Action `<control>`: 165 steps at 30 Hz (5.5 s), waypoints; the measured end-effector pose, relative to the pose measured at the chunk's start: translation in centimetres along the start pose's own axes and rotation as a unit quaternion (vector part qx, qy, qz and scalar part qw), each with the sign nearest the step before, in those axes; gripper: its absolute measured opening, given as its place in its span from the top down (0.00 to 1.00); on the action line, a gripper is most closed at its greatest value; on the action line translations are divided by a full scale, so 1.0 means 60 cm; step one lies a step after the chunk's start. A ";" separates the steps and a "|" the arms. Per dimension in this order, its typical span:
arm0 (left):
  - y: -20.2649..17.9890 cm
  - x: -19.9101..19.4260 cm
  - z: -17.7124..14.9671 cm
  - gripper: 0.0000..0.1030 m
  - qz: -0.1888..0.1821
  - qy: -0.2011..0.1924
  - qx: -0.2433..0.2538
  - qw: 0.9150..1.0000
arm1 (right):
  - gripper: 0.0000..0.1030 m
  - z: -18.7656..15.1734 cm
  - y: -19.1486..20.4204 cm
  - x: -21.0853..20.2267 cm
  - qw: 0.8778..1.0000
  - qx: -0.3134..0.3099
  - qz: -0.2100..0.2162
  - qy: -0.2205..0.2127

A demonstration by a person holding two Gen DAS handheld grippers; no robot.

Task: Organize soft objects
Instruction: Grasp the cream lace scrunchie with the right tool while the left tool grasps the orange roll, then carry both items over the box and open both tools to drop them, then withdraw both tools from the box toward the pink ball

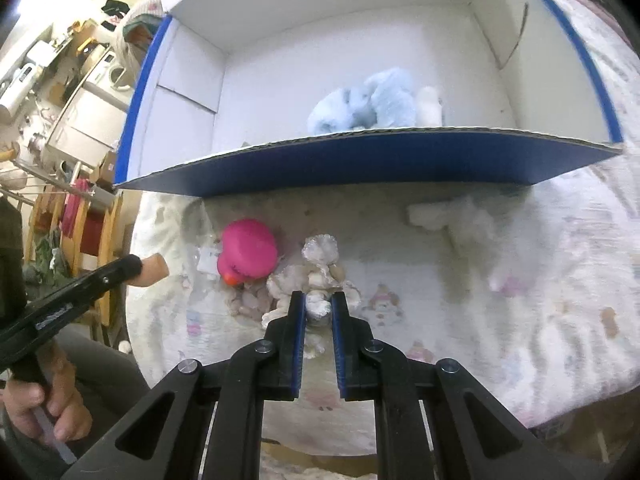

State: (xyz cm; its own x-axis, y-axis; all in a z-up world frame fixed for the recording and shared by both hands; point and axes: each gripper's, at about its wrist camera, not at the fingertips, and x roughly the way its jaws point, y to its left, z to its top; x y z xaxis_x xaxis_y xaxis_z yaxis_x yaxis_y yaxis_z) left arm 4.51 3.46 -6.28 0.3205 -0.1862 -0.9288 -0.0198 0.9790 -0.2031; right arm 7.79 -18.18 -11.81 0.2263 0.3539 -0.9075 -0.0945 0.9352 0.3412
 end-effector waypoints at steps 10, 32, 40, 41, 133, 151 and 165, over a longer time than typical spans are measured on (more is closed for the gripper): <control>0.011 -0.005 -0.002 0.94 0.021 -0.013 -0.006 1.000 | 0.86 0.007 0.005 0.006 1.000 0.003 -0.002 -0.003; -0.058 -0.183 0.106 0.94 -0.004 -0.174 0.019 0.985 | 0.86 0.056 0.012 -0.179 0.978 0.021 0.105 -0.181; -0.124 -0.170 0.176 0.94 -0.006 -0.195 0.073 0.978 | 0.86 0.117 0.010 -0.229 0.972 0.020 0.094 -0.215; -0.128 -0.164 0.182 0.94 -0.008 -0.193 0.074 0.978 | 0.86 0.128 0.010 -0.231 0.972 0.018 0.089 -0.218; -0.108 -0.043 0.183 0.40 0.080 -0.156 0.030 0.984 | 0.00 0.176 -0.028 -0.089 0.976 0.036 -0.049 -0.210; -0.060 -0.059 0.093 0.40 0.090 -0.128 0.012 0.988 | 0.00 0.099 -0.017 -0.124 0.975 0.036 -0.021 -0.220; 0.036 -0.059 0.055 0.40 0.103 -0.103 -0.049 0.988 | 0.00 0.060 0.009 -0.063 0.992 0.011 -0.009 -0.128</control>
State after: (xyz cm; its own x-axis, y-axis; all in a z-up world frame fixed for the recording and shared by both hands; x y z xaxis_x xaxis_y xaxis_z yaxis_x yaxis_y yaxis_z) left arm 6.44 6.52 -2.43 0.4852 0.0472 -0.8731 -0.1934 0.9796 -0.0546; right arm 10.37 -18.98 -7.34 0.4662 0.3251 -0.8228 -0.0669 0.9403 0.3337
